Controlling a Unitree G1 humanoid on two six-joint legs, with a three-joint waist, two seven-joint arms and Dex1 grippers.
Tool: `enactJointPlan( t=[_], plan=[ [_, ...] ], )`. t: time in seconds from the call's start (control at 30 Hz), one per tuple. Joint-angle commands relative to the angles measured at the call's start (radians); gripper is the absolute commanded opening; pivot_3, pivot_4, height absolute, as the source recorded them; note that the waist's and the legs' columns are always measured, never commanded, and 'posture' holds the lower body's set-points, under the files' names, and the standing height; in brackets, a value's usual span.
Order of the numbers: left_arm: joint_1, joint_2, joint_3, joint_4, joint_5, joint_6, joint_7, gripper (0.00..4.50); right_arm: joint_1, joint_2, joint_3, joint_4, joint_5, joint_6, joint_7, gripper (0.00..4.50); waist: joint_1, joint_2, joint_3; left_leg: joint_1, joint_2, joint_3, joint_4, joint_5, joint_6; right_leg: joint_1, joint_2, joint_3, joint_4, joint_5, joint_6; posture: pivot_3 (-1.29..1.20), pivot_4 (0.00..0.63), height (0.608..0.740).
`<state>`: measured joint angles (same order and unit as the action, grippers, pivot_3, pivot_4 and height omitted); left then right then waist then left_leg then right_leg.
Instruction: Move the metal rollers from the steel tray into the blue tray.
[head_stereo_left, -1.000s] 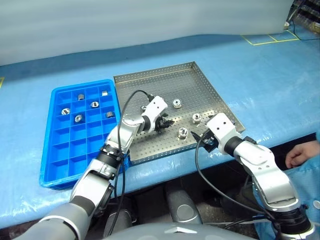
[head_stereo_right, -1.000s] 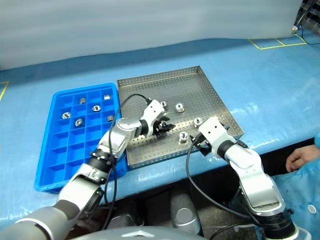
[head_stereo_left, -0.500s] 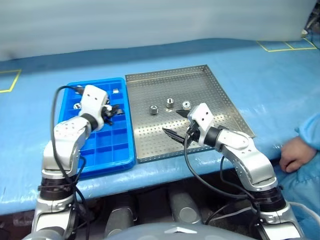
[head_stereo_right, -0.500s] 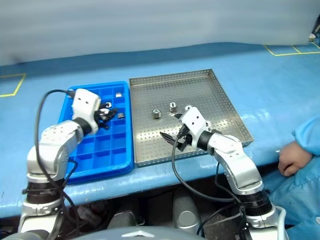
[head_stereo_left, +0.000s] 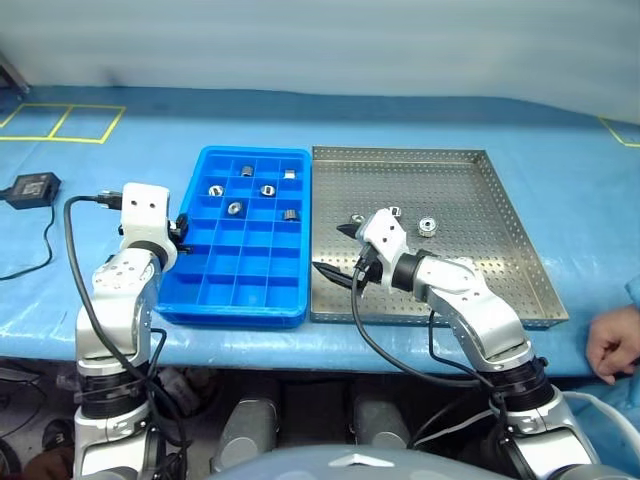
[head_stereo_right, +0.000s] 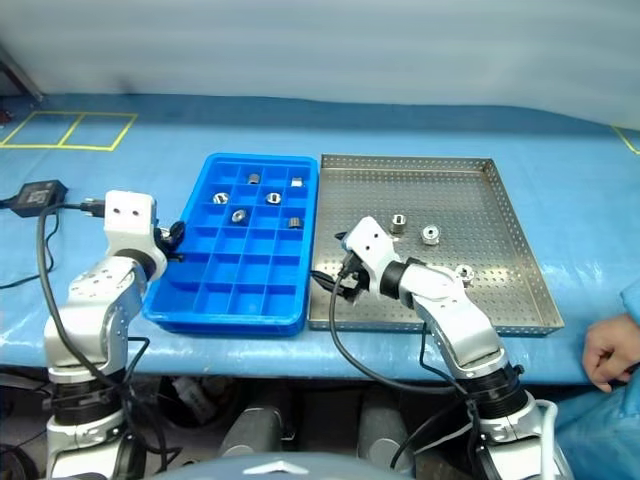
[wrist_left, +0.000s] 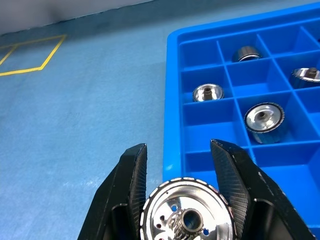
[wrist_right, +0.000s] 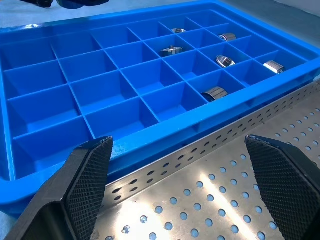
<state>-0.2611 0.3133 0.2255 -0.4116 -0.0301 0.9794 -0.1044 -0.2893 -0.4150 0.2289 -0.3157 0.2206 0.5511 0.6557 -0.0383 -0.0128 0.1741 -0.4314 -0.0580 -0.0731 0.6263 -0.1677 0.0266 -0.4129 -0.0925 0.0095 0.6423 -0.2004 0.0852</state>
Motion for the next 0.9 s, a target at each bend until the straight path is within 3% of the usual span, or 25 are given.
enactJointPlan(
  t=[0.03,0.43,0.7,0.9],
  plan=[
    [-0.039,-0.013,0.002,0.01,-0.006,-0.047,0.015,1.75,-0.004,-0.001,-0.009,-0.027,0.001,-0.019,-0.001,4.5,0.002,0.0,0.0,0.0,0.0,0.0,0.0,0.0,0.0,0.0,0.0,0.0,0.0,0.0,0.0,-0.09,0.15,0.74],
    [-0.103,-0.012,-0.025,0.118,0.011,-0.1,0.041,1.75,0.008,-0.001,-0.01,-0.031,-0.015,-0.016,-0.022,4.5,-0.001,0.0,0.0,0.0,0.0,0.0,0.0,0.0,0.0,0.001,0.001,0.0,0.0,0.0,-0.001,-0.11,0.15,0.74],
    [-0.096,-0.061,-0.011,0.116,-0.027,-0.15,0.045,4.34,0.021,-0.008,-0.006,-0.046,-0.02,-0.022,-0.022,4.5,-0.002,0.0,0.0,0.0,0.0,0.001,0.0,0.0,0.0,0.001,0.0,0.0,0.0,0.0,-0.001,-0.13,0.15,0.74],
    [-0.107,-0.124,0.005,0.078,-0.128,-0.264,-0.006,4.34,0.03,-0.018,-0.009,-0.056,-0.038,-0.017,-0.035,4.5,-0.004,0.0,0.0,-0.001,0.0,0.001,0.0,0.0,0.0,0.001,0.0,0.0,0.0,0.0,-0.001,-0.15,0.15,0.74]
  ],
)
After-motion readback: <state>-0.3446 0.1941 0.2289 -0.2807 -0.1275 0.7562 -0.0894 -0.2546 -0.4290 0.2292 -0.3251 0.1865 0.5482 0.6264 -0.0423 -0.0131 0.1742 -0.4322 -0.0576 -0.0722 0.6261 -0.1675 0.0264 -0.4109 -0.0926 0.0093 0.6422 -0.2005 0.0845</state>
